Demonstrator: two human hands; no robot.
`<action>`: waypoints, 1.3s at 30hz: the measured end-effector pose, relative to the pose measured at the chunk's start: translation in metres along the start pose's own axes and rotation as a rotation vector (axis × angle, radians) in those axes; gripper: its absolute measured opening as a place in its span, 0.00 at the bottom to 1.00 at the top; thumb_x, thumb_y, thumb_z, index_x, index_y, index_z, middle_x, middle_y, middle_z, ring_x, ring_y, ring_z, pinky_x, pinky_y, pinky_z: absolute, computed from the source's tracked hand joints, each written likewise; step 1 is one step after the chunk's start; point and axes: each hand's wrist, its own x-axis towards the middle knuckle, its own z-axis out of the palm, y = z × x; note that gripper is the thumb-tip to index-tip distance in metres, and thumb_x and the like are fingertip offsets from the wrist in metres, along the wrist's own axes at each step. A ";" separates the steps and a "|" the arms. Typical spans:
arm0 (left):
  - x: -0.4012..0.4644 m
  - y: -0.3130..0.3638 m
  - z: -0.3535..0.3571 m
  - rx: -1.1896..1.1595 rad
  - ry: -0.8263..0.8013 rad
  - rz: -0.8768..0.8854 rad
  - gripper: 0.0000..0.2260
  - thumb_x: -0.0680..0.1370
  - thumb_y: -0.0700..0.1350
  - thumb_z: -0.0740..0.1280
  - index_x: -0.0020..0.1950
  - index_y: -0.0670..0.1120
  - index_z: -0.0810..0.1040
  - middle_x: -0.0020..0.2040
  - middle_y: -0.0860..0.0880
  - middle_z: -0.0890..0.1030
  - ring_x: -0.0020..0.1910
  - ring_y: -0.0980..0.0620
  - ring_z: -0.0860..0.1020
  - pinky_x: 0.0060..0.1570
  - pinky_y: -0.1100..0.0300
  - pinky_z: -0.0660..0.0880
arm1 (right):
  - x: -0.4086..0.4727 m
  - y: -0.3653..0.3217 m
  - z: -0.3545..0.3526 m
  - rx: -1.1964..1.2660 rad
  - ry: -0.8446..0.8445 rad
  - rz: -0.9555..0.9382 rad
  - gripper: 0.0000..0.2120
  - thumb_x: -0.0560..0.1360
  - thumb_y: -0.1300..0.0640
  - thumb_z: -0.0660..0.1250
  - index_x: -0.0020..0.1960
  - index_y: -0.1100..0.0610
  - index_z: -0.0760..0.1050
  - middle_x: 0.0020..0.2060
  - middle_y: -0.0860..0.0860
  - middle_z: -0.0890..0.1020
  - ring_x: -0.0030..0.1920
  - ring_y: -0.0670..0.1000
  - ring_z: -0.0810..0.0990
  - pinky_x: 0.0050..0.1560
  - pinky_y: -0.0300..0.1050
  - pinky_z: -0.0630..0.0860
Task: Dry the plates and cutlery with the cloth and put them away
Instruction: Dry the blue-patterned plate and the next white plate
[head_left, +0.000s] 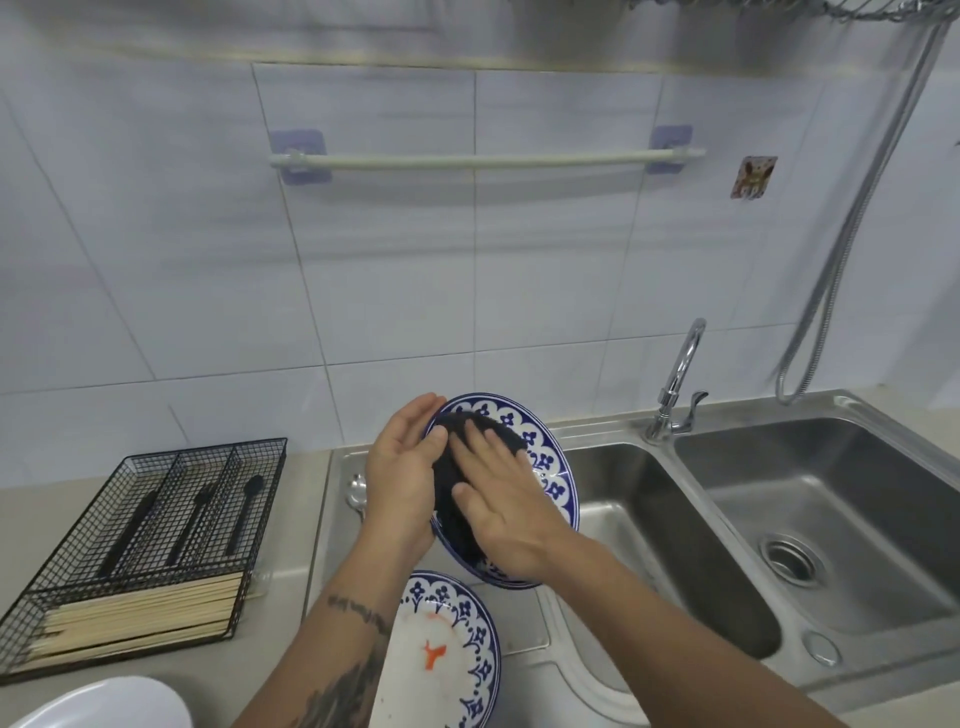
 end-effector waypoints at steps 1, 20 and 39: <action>0.000 0.000 0.000 -0.002 0.008 0.002 0.17 0.80 0.29 0.62 0.59 0.48 0.81 0.58 0.53 0.85 0.61 0.51 0.82 0.60 0.57 0.77 | 0.004 0.008 -0.001 -0.083 0.027 0.018 0.29 0.82 0.46 0.48 0.80 0.48 0.42 0.79 0.45 0.40 0.78 0.47 0.37 0.77 0.54 0.35; -0.006 0.023 -0.014 -0.066 -0.008 -0.080 0.16 0.81 0.33 0.61 0.62 0.47 0.82 0.55 0.45 0.86 0.46 0.48 0.85 0.38 0.56 0.82 | -0.005 0.024 -0.029 -0.571 0.208 0.236 0.34 0.79 0.46 0.50 0.80 0.56 0.42 0.80 0.57 0.42 0.78 0.61 0.38 0.75 0.65 0.45; -0.003 0.010 -0.007 0.021 -0.103 -0.096 0.15 0.81 0.33 0.62 0.61 0.45 0.83 0.59 0.40 0.84 0.58 0.41 0.82 0.61 0.46 0.78 | -0.013 0.003 -0.001 -0.053 0.106 -0.040 0.33 0.81 0.50 0.51 0.80 0.56 0.41 0.79 0.50 0.39 0.77 0.46 0.33 0.78 0.50 0.39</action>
